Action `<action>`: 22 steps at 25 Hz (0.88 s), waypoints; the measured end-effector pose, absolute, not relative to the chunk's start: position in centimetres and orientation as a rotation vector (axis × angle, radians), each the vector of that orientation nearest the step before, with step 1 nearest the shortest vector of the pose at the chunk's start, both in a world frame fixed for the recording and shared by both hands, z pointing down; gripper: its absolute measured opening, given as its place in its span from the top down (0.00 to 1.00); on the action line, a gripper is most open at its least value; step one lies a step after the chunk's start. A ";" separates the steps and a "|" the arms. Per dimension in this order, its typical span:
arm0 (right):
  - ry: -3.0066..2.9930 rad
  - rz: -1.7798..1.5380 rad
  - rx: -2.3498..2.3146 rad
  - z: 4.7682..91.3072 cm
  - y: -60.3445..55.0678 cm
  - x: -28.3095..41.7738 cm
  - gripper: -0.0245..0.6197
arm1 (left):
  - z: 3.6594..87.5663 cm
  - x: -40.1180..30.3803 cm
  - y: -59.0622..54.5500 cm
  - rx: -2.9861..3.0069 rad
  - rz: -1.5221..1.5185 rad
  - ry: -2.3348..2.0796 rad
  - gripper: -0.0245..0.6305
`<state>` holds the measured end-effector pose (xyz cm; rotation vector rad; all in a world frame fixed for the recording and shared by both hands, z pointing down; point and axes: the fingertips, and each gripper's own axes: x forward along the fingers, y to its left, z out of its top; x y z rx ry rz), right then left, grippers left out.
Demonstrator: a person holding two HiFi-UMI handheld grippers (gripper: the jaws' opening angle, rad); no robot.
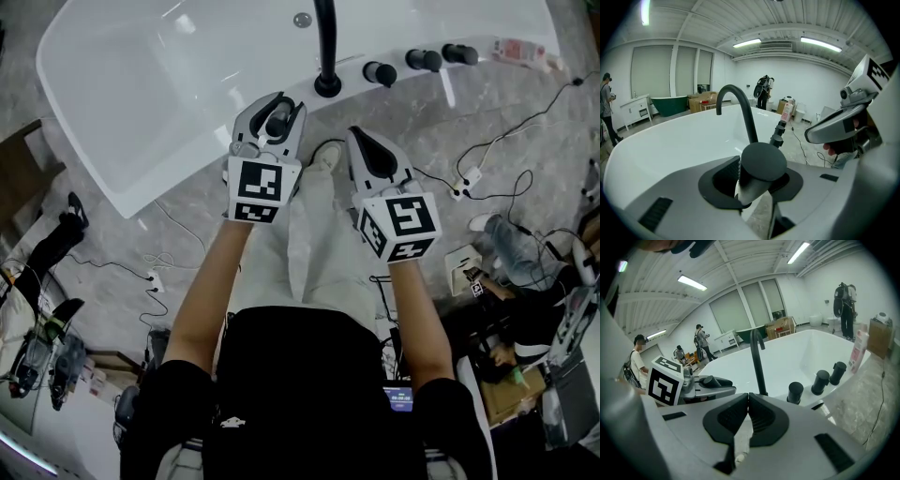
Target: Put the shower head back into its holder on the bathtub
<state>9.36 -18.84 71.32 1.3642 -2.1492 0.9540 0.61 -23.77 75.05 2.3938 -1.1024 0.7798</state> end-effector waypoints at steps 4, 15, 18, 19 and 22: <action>-2.156 0.941 1.375 70.3 -19.1 9.2 0.94 | 74.2 0.6 -23.5 2.401 0.780 -1.084 0.76; -2.189 0.883 1.405 65.9 -19.7 8.7 0.94 | 70.2 -0.8 -21.9 2.421 0.771 -1.051 0.73; -2.191 0.871 1.418 64.8 -19.3 8.6 0.94 | 68.5 -1.1 -21.7 2.430 0.733 -1.044 0.73; -2.191 0.869 1.421 64.4 -19.2 8.6 0.93 | 67.9 -1.0 -21.5 2.434 0.721 -1.033 0.73; -2.197 0.854 1.424 62.8 -18.5 8.4 0.94 | 65.6 -0.9 -21.3 2.447 0.688 -1.014 0.73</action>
